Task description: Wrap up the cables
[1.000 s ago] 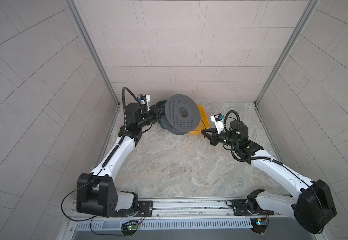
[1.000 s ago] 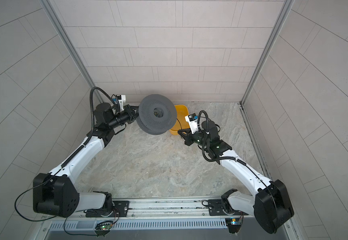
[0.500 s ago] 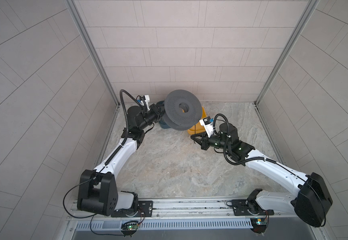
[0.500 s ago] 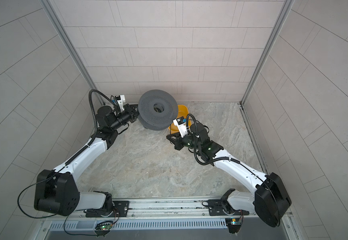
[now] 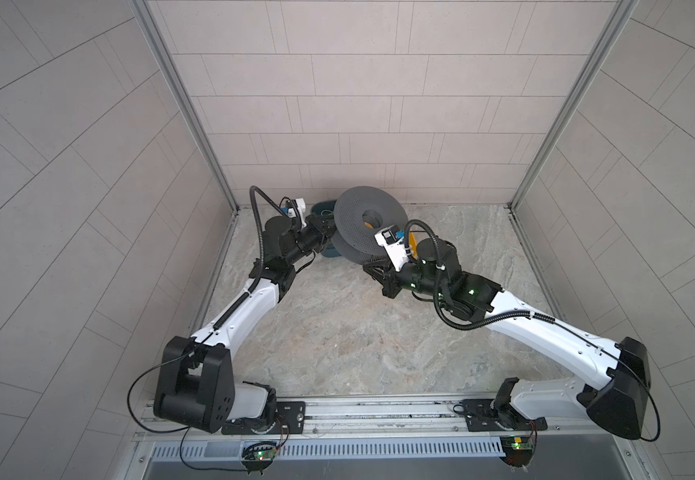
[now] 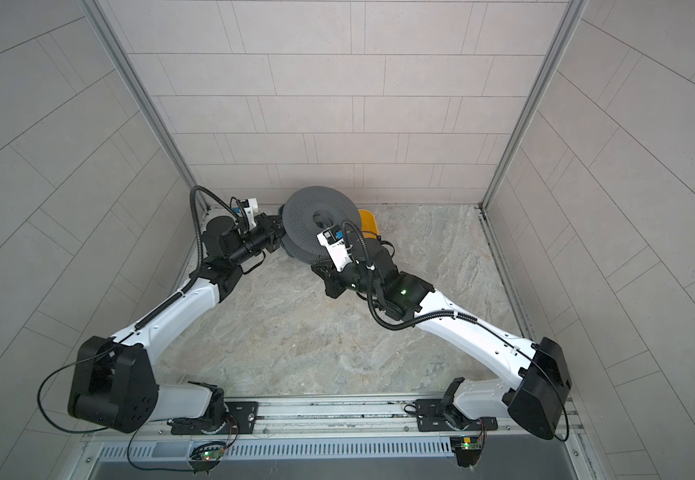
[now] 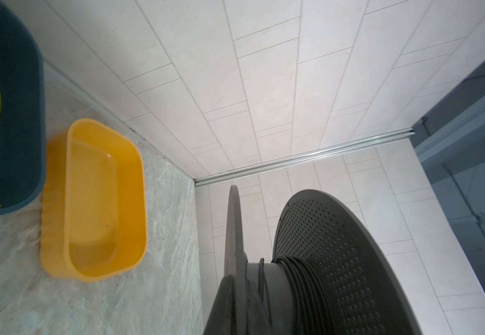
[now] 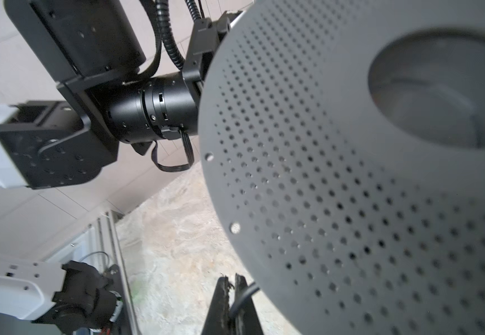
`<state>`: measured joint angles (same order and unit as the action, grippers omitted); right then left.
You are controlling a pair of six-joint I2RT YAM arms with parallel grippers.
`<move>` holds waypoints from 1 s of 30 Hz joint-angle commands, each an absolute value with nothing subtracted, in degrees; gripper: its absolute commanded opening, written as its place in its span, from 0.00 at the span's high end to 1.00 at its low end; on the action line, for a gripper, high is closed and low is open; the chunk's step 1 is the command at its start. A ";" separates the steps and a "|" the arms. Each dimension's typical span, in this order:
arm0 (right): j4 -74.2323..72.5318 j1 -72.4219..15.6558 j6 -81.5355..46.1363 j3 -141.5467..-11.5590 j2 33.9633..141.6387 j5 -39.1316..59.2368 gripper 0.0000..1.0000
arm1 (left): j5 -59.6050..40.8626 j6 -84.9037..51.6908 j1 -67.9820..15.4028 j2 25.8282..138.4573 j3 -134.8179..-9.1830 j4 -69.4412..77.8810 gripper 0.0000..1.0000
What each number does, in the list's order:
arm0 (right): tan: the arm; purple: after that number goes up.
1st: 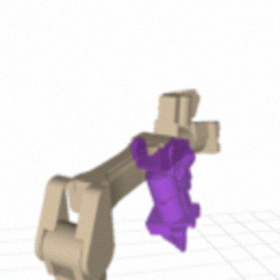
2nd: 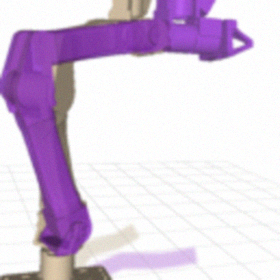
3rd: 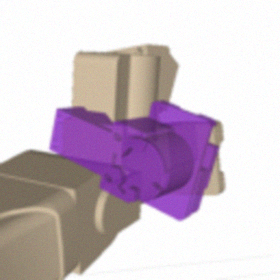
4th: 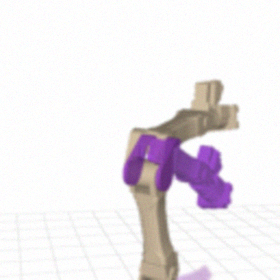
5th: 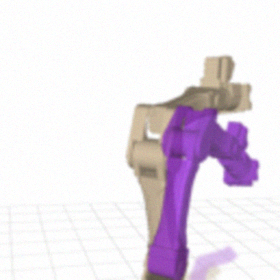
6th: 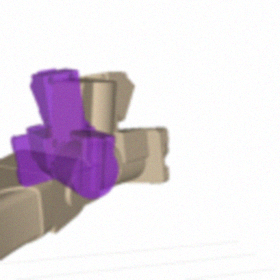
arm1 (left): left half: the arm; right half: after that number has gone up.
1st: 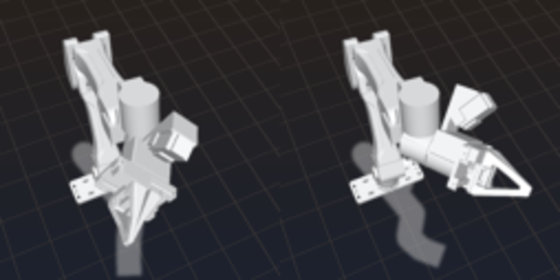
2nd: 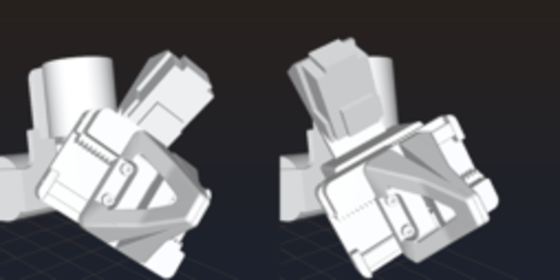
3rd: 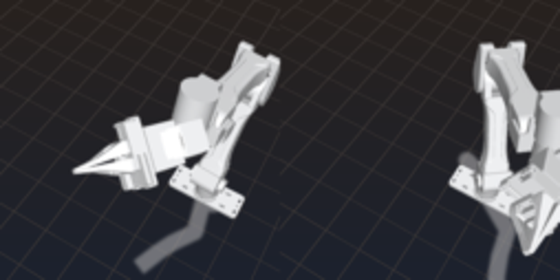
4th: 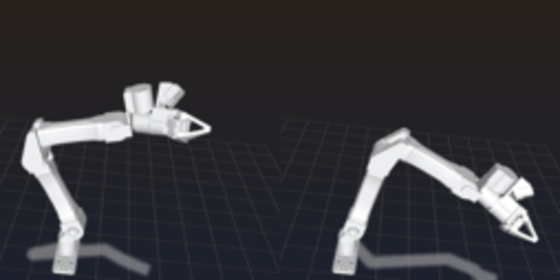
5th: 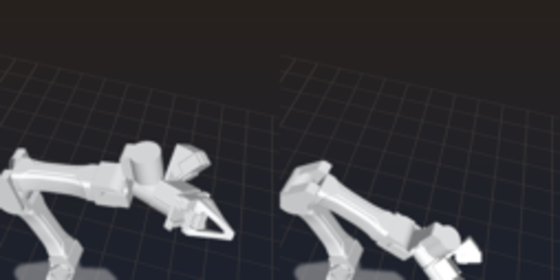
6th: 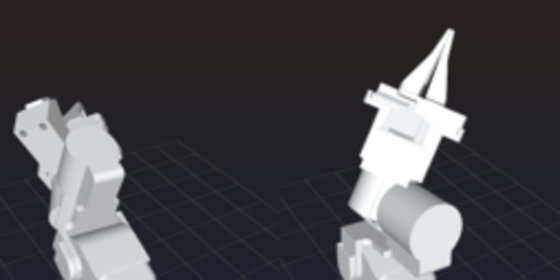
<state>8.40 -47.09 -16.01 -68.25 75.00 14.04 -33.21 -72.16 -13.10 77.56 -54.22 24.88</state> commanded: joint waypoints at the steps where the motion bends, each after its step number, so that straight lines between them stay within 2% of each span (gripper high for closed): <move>1: 22.28 -49.08 -7.26 -74.55 77.25 5.33 0.99 | -30.98 -69.77 -13.01 74.11 -57.86 18.95 1.00; 7: 32.22 -51.19 -1.82 -83.94 83.18 -0.20 0.99 | -29.29 -65.65 -13.79 72.35 -60.12 10.98 1.00; 14: 30.60 -53.61 -1.99 -85.34 85.40 -1.71 0.92 | -29.91 -65.52 -14.22 72.45 -60.29 10.77 1.00; 24: 26.11 -53.81 -5.54 -82.35 84.55 -1.40 0.89 | -31.50 -65.30 -14.63 73.66 -60.73 12.11 1.00; 30: 22.79 -54.25 -3.45 -80.93 85.17 -5.57 0.88 | -34.12 -66.36 -15.91 74.66 -60.59 13.30 1.00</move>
<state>26.26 -53.69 -4.54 -82.15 85.52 -2.28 -30.44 -65.63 -15.05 75.11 -58.00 7.81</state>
